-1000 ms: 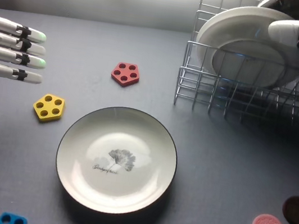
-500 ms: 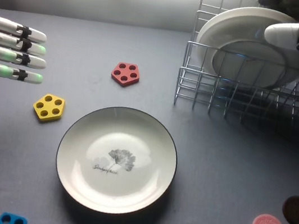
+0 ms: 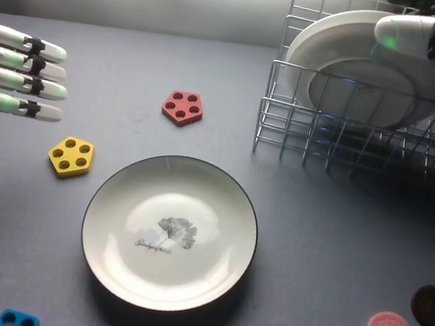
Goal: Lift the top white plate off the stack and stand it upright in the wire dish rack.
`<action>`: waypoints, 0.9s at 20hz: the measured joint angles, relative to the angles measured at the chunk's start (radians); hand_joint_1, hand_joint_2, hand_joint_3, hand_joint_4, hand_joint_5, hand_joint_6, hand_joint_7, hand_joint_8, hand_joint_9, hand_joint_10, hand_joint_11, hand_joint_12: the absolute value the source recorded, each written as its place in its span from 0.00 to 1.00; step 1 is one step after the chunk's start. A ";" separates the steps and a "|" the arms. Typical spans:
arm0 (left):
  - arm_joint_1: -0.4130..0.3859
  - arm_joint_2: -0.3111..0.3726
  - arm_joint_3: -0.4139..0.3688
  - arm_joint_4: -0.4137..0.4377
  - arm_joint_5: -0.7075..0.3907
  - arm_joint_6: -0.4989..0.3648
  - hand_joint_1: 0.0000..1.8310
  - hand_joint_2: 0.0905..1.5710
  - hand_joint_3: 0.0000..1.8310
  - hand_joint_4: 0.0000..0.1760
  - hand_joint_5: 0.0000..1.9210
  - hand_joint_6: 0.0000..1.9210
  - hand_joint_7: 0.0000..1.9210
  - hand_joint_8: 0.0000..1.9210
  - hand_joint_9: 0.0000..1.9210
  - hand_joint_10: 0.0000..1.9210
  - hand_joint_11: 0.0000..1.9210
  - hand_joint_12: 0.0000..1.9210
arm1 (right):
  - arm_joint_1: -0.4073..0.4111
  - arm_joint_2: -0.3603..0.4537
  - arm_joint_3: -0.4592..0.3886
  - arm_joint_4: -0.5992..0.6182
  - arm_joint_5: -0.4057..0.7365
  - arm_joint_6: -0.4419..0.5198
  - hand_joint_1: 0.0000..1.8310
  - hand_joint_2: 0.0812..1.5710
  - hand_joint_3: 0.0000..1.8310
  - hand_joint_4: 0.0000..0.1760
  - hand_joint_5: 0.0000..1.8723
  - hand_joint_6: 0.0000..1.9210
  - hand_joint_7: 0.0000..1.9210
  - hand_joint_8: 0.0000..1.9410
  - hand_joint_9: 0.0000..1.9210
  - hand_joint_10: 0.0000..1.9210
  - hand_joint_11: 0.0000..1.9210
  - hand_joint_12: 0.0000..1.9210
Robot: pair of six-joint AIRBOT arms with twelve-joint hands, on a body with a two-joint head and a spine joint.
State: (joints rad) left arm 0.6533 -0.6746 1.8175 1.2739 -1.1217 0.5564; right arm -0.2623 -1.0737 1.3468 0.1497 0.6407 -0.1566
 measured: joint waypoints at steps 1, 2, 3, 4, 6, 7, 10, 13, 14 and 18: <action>0.000 0.002 -0.005 0.001 -0.001 0.000 0.05 0.53 0.00 0.00 0.00 0.00 0.00 0.00 0.00 0.00 0.00 0.00 | -0.004 0.000 0.000 -0.010 0.023 -0.005 0.52 0.62 0.00 0.00 0.26 0.00 0.30 0.00 0.36 0.00 0.48 0.01; 0.000 0.002 -0.007 0.002 -0.002 0.000 0.05 0.53 0.00 0.00 0.00 0.00 0.00 0.00 0.00 0.00 0.00 0.00 | -0.010 0.000 0.003 -0.033 0.046 -0.026 0.51 0.62 0.00 0.00 0.26 0.00 0.30 0.00 0.35 0.00 0.48 0.01; 0.000 0.002 -0.007 0.001 -0.002 0.000 0.05 0.52 0.00 0.00 0.00 0.00 0.00 0.00 0.00 0.00 0.00 0.00 | -0.011 0.000 0.004 -0.047 0.062 -0.042 0.50 0.61 0.00 0.04 0.24 0.00 0.27 0.00 0.31 0.00 0.43 0.00; 0.000 0.002 -0.007 0.001 -0.002 0.000 0.06 0.52 0.00 0.00 0.00 0.00 0.00 0.00 0.00 0.00 0.00 0.00 | -0.015 0.000 0.007 -0.070 0.077 -0.057 0.49 0.60 0.00 0.09 0.22 0.00 0.24 0.00 0.26 0.00 0.35 0.00; 0.000 0.002 -0.006 0.002 -0.010 0.000 0.06 0.53 0.00 0.00 0.00 0.00 0.00 0.00 0.00 0.00 0.00 0.00 | -0.014 0.000 0.014 -0.146 0.130 -0.078 0.46 0.59 0.00 0.29 0.19 0.00 0.23 0.00 0.21 0.00 0.25 0.00; 0.000 0.002 -0.005 0.001 -0.017 0.003 0.06 0.53 0.00 0.00 0.00 0.00 0.00 0.00 0.00 0.00 0.00 0.00 | -0.014 0.000 0.019 -0.193 0.156 -0.080 0.45 0.58 0.00 0.32 0.17 0.00 0.21 0.00 0.19 0.00 0.21 0.00; 0.000 0.002 0.000 -0.007 -0.029 0.003 0.05 0.53 0.00 0.00 0.00 0.00 0.00 0.00 0.00 0.00 0.00 0.00 | -0.014 0.000 0.019 -0.290 0.204 -0.114 0.40 0.57 0.00 0.33 0.13 0.00 0.17 0.00 0.16 0.00 0.17 0.00; 0.000 0.002 0.000 -0.023 -0.048 -0.002 0.05 0.53 0.00 0.00 0.00 0.00 0.00 0.00 0.00 0.00 0.00 0.00 | -0.014 0.002 0.025 -0.383 0.275 -0.197 0.37 0.58 0.00 0.13 0.09 0.00 0.12 0.00 0.12 0.00 0.15 0.00; 0.000 0.004 -0.009 -0.031 -0.050 -0.002 0.05 0.52 0.00 0.00 0.00 0.00 0.00 0.00 0.00 0.00 0.00 0.00 | -0.014 0.006 0.027 -0.424 0.296 -0.212 0.37 0.58 0.00 0.00 0.09 0.00 0.11 0.00 0.12 0.00 0.15 0.00; 0.000 0.004 -0.048 -0.036 -0.079 0.019 0.05 0.53 0.00 0.00 0.00 0.00 0.00 0.00 0.00 0.00 0.00 0.00 | -0.014 0.033 0.011 -0.571 0.362 -0.328 0.32 0.58 0.00 0.00 0.01 0.00 0.04 0.00 0.06 0.00 0.10 0.00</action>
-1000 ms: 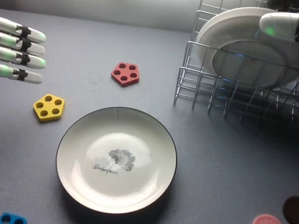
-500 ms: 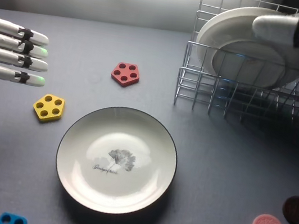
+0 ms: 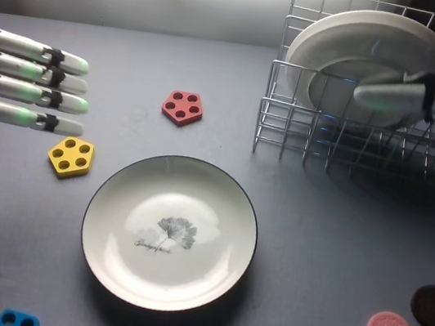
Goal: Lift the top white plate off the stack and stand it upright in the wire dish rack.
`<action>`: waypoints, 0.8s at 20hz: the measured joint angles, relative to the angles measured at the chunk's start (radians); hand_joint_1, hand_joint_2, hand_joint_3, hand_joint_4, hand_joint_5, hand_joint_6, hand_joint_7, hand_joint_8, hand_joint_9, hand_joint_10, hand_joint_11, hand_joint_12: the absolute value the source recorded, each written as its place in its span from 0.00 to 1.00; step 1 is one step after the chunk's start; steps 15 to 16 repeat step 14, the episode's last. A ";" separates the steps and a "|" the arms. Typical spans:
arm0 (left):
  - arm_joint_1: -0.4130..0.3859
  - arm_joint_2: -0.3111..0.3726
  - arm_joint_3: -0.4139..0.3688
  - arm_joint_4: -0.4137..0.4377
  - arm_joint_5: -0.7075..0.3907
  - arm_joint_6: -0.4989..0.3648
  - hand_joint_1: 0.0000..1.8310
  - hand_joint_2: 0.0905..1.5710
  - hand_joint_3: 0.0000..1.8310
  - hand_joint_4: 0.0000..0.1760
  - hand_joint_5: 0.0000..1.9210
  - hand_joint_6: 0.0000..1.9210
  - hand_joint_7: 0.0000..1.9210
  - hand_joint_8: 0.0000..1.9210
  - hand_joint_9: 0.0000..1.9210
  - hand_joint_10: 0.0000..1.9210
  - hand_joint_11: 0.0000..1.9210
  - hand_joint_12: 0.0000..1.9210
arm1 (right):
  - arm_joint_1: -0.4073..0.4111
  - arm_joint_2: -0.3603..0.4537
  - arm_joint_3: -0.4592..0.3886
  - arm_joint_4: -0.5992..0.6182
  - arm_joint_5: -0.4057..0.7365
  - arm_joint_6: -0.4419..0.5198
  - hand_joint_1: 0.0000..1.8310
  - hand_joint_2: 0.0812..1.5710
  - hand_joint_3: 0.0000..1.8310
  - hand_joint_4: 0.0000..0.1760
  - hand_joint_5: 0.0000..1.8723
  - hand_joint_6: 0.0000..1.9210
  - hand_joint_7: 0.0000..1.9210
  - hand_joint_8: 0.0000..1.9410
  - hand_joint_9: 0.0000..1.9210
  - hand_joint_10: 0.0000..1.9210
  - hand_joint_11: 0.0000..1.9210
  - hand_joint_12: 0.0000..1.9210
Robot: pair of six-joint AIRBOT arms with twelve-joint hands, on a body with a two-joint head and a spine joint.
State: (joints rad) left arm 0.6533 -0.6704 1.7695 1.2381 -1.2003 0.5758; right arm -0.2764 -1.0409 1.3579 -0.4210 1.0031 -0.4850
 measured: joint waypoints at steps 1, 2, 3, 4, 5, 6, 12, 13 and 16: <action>0.000 0.000 -0.003 -0.015 -0.006 0.012 0.04 0.53 0.00 0.00 0.00 0.00 0.00 0.00 0.00 0.00 0.00 0.00 | 0.000 0.005 0.000 -0.042 0.005 -0.001 0.33 0.57 0.00 0.00 0.01 0.00 0.03 0.00 0.06 0.00 0.10 0.00; 0.000 0.000 -0.003 -0.025 -0.005 0.016 0.05 0.53 0.00 0.00 0.00 0.00 0.00 0.00 0.00 0.00 0.00 0.00 | 0.000 0.008 -0.001 -0.064 0.008 -0.001 0.32 0.58 0.00 0.00 0.01 0.00 0.03 0.00 0.05 0.00 0.08 0.00; 0.000 0.000 -0.003 -0.042 0.000 0.016 0.05 0.53 0.00 0.00 0.00 0.00 0.00 0.00 0.00 0.00 0.00 0.00 | 0.000 0.016 -0.004 -0.104 0.011 -0.002 0.32 0.58 0.00 0.00 0.00 0.00 0.03 0.00 0.05 0.00 0.07 0.00; 0.000 0.000 -0.003 -0.053 0.004 0.018 0.05 0.53 0.00 0.00 0.00 0.00 0.00 0.00 0.00 0.00 0.00 0.00 | 0.000 0.022 -0.004 -0.150 0.021 -0.002 0.32 0.58 0.00 0.00 0.00 0.00 0.02 0.00 0.04 0.00 0.07 0.00; 0.000 0.000 -0.005 -0.058 0.006 0.019 0.04 0.53 0.00 0.00 0.00 0.00 0.00 0.00 0.00 0.00 0.00 0.00 | 0.000 0.026 -0.009 -0.169 0.027 -0.002 0.30 0.59 0.00 0.00 0.00 0.00 0.01 0.00 0.03 0.00 0.06 0.00; 0.000 0.002 -0.014 -0.064 0.011 0.024 0.05 0.53 0.00 0.00 0.00 0.00 0.00 0.00 0.00 0.00 0.00 0.00 | 0.000 0.032 -0.011 -0.199 0.037 -0.002 0.30 0.59 0.00 0.00 0.00 0.00 0.00 0.00 0.03 0.00 0.05 0.00; 0.000 0.002 -0.035 -0.100 0.007 0.031 0.06 0.54 0.00 0.00 0.00 0.00 0.00 0.00 0.00 0.00 0.00 0.00 | 0.001 0.090 -0.039 -0.375 0.059 -0.002 0.31 0.58 0.00 0.00 0.00 0.00 0.02 0.01 0.04 0.01 0.08 0.01; -0.001 0.002 -0.035 -0.100 0.006 0.032 0.06 0.54 0.00 0.00 0.00 0.00 0.00 0.00 0.00 0.00 0.00 0.00 | 0.001 0.097 -0.042 -0.385 0.060 -0.002 0.31 0.59 0.00 0.00 0.00 0.00 0.03 0.01 0.04 0.01 0.08 0.01; -0.001 0.002 -0.035 -0.095 0.005 0.034 0.06 0.54 0.00 0.00 0.00 0.00 0.00 0.00 0.00 0.00 0.00 0.00 | 0.001 0.114 -0.054 -0.428 0.061 -0.002 0.32 0.61 0.01 0.00 0.00 0.00 0.01 0.00 0.02 0.00 0.05 0.00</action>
